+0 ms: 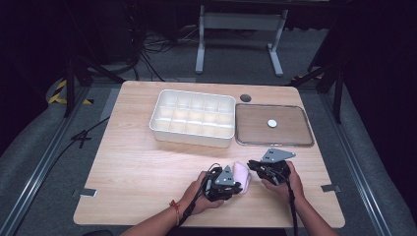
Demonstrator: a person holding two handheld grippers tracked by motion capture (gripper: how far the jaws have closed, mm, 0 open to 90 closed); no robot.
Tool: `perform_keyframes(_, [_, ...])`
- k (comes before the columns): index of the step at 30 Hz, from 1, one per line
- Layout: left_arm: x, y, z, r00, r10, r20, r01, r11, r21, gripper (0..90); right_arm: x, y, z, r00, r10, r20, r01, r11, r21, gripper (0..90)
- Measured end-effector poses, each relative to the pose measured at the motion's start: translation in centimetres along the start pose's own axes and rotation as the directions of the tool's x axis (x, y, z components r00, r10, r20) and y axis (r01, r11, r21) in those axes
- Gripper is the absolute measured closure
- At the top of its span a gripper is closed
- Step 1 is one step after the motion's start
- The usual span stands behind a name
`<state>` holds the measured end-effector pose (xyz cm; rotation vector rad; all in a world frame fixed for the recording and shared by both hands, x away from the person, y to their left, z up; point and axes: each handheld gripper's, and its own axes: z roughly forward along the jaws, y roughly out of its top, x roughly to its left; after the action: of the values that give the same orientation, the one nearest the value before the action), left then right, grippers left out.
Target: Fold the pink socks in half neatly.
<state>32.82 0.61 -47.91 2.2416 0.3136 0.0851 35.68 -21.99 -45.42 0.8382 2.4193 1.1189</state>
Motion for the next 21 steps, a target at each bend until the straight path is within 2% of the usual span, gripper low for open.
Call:
perform_keyframes(3, [0.0,0.0,0.0,1.0000,-0.001,0.001,0.001,1.0000,0.000,78.6,0.3,0.5,-0.6,0.9993,0.017,-0.033,-0.019,0.999,-0.039,68.7])
perform_keyframes(5, [-0.1,0.0,0.0,1.0000,0.005,-0.004,-0.005,1.0000,0.002,78.5,0.7,0.6,-0.6,0.9979,0.021,-0.062,-0.023,0.999,-0.033,60.3])
perform_keyframes(6, [-0.1,0.1,0.0,0.9999,0.010,-0.007,-0.010,0.9999,0.005,78.3,0.9,0.6,-0.4,0.9979,0.022,-0.060,-0.024,0.999,-0.026,56.5])
perform_keyframes(9, [-0.4,0.2,-0.1,0.9996,0.026,-0.010,-0.026,0.9997,0.006,76.1,1.2,0.6,0.0,0.9965,0.027,-0.079,-0.028,1.000,-0.013,51.0])
perform_keyframes(10, [-0.6,0.4,-0.2,0.9993,0.036,-0.009,-0.036,0.9993,0.009,72.1,1.4,0.6,0.4,0.9956,0.037,-0.087,-0.037,0.999,-0.001,46.4])
perform_keyframes(12, [-0.6,0.5,-0.3,0.9989,0.046,-0.009,-0.046,0.9987,0.020,69.3,1.4,0.5,0.6,0.9948,0.044,-0.091,-0.044,0.999,0.008,44.9])
perform_keyframes(18, [-0.3,1.0,-1.7,0.9995,0.029,0.010,-0.029,0.9992,-0.029,59.0,1.2,0.3,1.0,0.9942,0.059,-0.089,-0.058,0.998,0.020,38.9])
perform_keyframes(21, [0.0,1.5,-3.1,0.9997,0.022,-0.013,-0.022,0.9984,-0.051,52.8,1.2,0.4,1.0,0.9939,0.066,-0.089,-0.065,0.998,0.018,37.9])
